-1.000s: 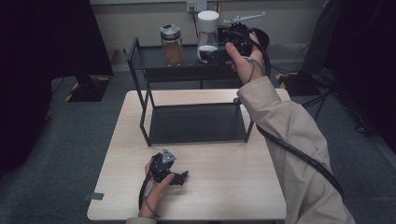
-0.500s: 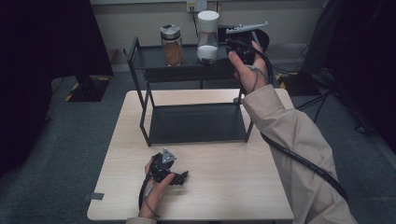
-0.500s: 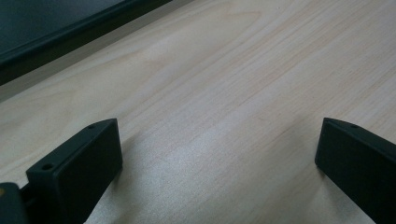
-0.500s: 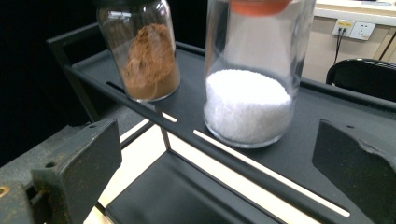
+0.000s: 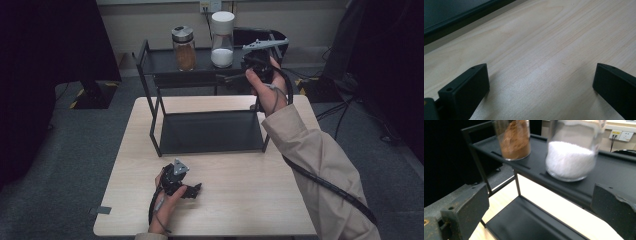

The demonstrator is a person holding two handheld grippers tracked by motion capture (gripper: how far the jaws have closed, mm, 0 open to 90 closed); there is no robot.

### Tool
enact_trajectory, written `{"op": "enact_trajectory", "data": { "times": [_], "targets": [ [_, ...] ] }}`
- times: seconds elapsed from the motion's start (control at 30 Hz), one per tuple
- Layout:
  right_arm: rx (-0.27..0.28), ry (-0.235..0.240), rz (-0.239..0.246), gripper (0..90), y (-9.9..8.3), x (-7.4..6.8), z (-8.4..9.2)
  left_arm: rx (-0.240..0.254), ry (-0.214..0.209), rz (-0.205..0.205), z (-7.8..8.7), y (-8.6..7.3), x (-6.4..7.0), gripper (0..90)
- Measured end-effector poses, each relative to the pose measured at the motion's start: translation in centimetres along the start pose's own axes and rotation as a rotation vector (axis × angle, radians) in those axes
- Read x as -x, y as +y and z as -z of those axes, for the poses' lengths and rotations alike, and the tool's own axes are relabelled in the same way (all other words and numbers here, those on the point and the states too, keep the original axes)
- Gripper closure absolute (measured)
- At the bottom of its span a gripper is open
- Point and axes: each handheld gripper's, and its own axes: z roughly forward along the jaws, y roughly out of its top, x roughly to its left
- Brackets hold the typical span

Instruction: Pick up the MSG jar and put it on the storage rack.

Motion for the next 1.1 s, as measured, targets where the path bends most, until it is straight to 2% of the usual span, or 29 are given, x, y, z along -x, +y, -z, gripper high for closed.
{"op": "enact_trajectory", "data": {
  "times": [0.17,0.23,0.37,0.77,1.1],
  "targets": [
    [0.0,0.027,-0.008,0.7,-1.5,-0.2,-0.1,0.0,0.0,0.0,0.0,0.0,0.0,0.0],
    [-0.008,0.017,0.004,0.7,-2.1,-0.6,-0.2,0.0,0.0,0.0,0.0,0.0,0.0,0.0],
    [-0.02,0.033,0.011,1.0,-3.1,-0.9,-0.4,0.0,0.0,0.0,0.0,0.0,0.0,0.0],
    [-0.032,0.068,-0.026,1.1,-6.5,-0.5,-0.7,0.001,0.0,0.0,0.0,0.0,0.0,0.0],
    [-0.054,0.078,-0.033,1.2,-8.8,-0.6,-1.0,0.003,0.0,0.002,0.0,0.0,0.0,0.0]
  ]
}}
